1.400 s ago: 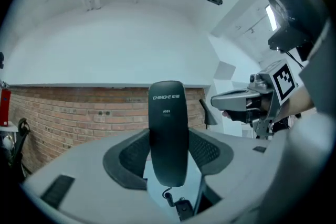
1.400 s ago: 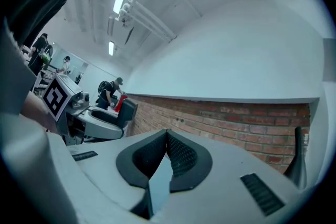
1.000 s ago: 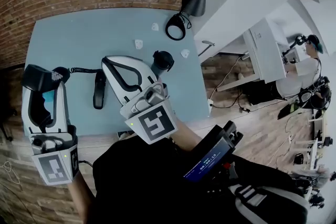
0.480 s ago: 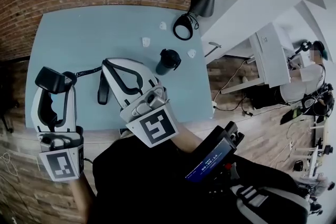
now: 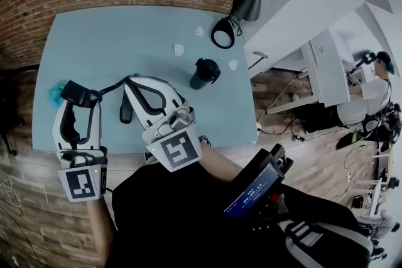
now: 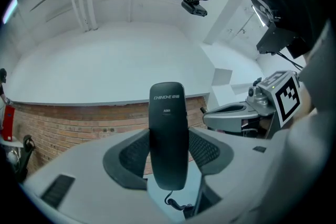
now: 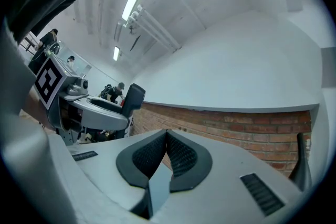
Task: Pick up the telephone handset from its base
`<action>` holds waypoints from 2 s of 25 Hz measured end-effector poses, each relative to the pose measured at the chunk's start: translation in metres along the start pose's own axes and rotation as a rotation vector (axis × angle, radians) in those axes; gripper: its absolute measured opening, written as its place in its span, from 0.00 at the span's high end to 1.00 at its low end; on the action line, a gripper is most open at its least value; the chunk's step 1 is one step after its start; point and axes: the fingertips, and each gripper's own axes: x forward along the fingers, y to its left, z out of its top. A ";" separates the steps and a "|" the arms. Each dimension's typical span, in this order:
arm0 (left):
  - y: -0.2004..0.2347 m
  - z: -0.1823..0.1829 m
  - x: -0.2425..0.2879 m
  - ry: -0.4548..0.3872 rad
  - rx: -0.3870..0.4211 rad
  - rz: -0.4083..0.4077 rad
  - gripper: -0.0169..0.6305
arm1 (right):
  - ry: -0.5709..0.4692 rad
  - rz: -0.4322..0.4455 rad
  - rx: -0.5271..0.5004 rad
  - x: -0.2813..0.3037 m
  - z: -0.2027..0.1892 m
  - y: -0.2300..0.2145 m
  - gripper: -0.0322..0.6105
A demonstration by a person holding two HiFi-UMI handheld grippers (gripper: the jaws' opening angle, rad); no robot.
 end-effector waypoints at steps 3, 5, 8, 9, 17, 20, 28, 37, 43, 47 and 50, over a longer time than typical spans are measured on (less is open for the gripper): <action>-0.002 -0.010 0.000 0.020 -0.010 -0.006 0.57 | 0.019 -0.003 0.024 -0.001 -0.008 -0.002 0.94; -0.002 -0.015 0.000 0.028 -0.014 -0.009 0.57 | 0.031 -0.011 0.033 -0.003 -0.014 -0.003 0.94; -0.001 -0.024 -0.001 0.036 -0.014 -0.010 0.57 | 0.047 -0.047 0.008 -0.007 -0.023 -0.005 0.94; -0.001 -0.028 -0.001 0.038 -0.015 -0.010 0.57 | 0.048 -0.061 -0.004 -0.009 -0.025 -0.005 0.94; 0.000 -0.057 0.001 0.056 -0.039 -0.012 0.57 | 0.077 -0.111 0.005 -0.015 -0.050 -0.003 0.94; -0.002 -0.066 0.002 0.062 -0.034 -0.016 0.57 | 0.080 -0.150 0.002 -0.018 -0.059 -0.006 0.94; -0.017 -0.094 0.006 0.094 -0.082 -0.058 0.57 | 0.128 -0.135 0.050 -0.023 -0.085 0.002 0.94; -0.036 -0.130 0.010 0.157 -0.093 -0.120 0.57 | 0.176 -0.021 0.170 -0.027 -0.119 0.023 0.94; -0.039 -0.145 0.007 0.172 -0.106 -0.144 0.57 | 0.203 0.095 0.225 -0.029 -0.134 0.042 0.94; -0.044 -0.150 0.008 0.179 -0.120 -0.164 0.57 | 0.212 0.140 0.221 -0.032 -0.142 0.043 0.94; -0.047 -0.154 0.006 0.187 -0.122 -0.176 0.57 | 0.223 0.162 0.219 -0.034 -0.147 0.046 0.94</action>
